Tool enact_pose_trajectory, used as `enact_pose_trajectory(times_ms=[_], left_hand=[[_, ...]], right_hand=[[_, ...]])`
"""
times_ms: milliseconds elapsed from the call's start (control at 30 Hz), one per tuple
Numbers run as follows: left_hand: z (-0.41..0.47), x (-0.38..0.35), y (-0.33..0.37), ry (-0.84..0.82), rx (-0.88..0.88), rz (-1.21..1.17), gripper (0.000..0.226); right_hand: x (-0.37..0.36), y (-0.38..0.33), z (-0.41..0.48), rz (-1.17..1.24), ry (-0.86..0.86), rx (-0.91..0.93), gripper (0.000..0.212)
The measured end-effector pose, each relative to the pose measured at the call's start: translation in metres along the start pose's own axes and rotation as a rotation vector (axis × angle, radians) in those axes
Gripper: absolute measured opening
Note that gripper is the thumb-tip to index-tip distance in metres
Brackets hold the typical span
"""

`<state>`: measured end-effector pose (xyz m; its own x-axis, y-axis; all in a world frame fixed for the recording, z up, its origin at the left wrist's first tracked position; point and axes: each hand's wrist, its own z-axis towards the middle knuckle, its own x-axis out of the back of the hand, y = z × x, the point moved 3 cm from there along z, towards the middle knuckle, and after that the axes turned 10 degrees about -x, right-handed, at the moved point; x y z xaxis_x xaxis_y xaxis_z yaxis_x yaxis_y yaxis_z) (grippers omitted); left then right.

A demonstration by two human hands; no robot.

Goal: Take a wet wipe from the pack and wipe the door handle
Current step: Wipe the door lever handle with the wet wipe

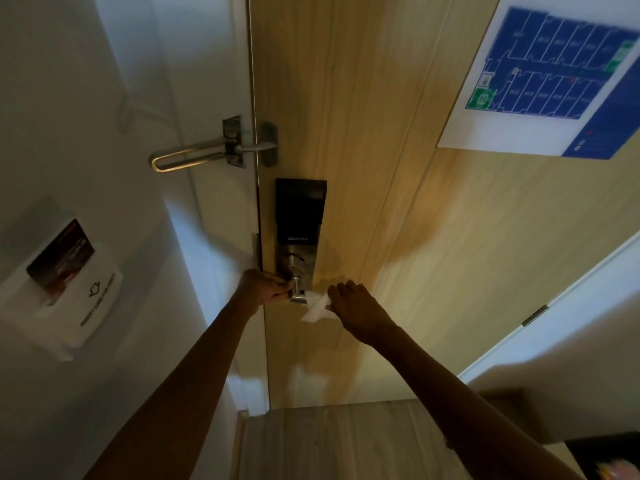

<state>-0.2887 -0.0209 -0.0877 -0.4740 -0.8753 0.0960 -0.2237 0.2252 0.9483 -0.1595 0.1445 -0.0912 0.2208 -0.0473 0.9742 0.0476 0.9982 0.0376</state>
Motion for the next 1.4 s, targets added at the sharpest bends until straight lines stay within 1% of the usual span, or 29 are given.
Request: enact_pose_trajectory(times_ms=[133, 200, 267, 367, 467, 600, 667, 767, 900, 1033, 1100, 1200, 1267, 1400], left_hand=[[0.001, 0.002, 0.000, -0.026, -0.023, 0.123, 0.033], [-0.004, 0.001, 0.003, -0.029, -0.019, 0.091, 0.032], [-0.008, 0.000, 0.006, -0.027, -0.023, 0.013, 0.033], [-0.012, 0.000, 0.008, -0.009, -0.012, -0.054, 0.035], [-0.009, 0.001, 0.004, 0.000, -0.016, -0.059, 0.037], [-0.006, 0.000, 0.001, -0.002, -0.042, -0.016, 0.034], [-0.008, 0.001, 0.002, 0.002, -0.057, 0.003, 0.035], [-0.006, 0.003, 0.000, 0.003, -0.074, -0.035, 0.036], [-0.001, 0.005, -0.004, 0.001, -0.079, 0.119, 0.034], [0.001, 0.004, -0.004, -0.016, -0.057, 0.083, 0.032], [0.000, 0.004, -0.004, -0.027, -0.087, 0.117, 0.031], [0.000, 0.006, -0.004, -0.024, -0.096, 0.131, 0.031], [-0.002, 0.006, -0.002, -0.015, -0.081, 0.127, 0.032], [-0.007, 0.003, 0.001, -0.012, -0.071, 0.076, 0.027]], right_hand=[[0.001, -0.008, 0.005, 0.079, -0.028, -0.024, 0.032], [0.004, 0.002, 0.002, 0.104, -0.043, -0.023, 0.032], [0.004, 0.009, 0.000, 0.075, -0.022, -0.010, 0.032], [0.000, 0.000, 0.004, 0.049, 0.016, 0.009, 0.034], [-0.004, -0.012, 0.008, 0.094, 0.019, -0.012, 0.035], [-0.001, -0.003, 0.007, 0.169, 0.003, -0.053, 0.035], [-0.001, -0.002, 0.008, 0.161, 0.029, -0.055, 0.033], [-0.003, -0.015, 0.012, 0.136, 0.070, -0.084, 0.028], [-0.005, -0.018, 0.014, 0.152, 0.033, -0.079, 0.026], [-0.003, 0.005, 0.008, 0.145, 0.043, -0.096, 0.021], [-0.003, -0.002, 0.009, 0.131, 0.033, -0.140, 0.019], [-0.005, -0.023, 0.015, 0.174, 0.034, -0.192, 0.016], [-0.005, -0.025, 0.016, 0.193, 0.023, -0.188, 0.016], [-0.001, -0.007, 0.009, 0.195, 0.025, -0.164, 0.011]])
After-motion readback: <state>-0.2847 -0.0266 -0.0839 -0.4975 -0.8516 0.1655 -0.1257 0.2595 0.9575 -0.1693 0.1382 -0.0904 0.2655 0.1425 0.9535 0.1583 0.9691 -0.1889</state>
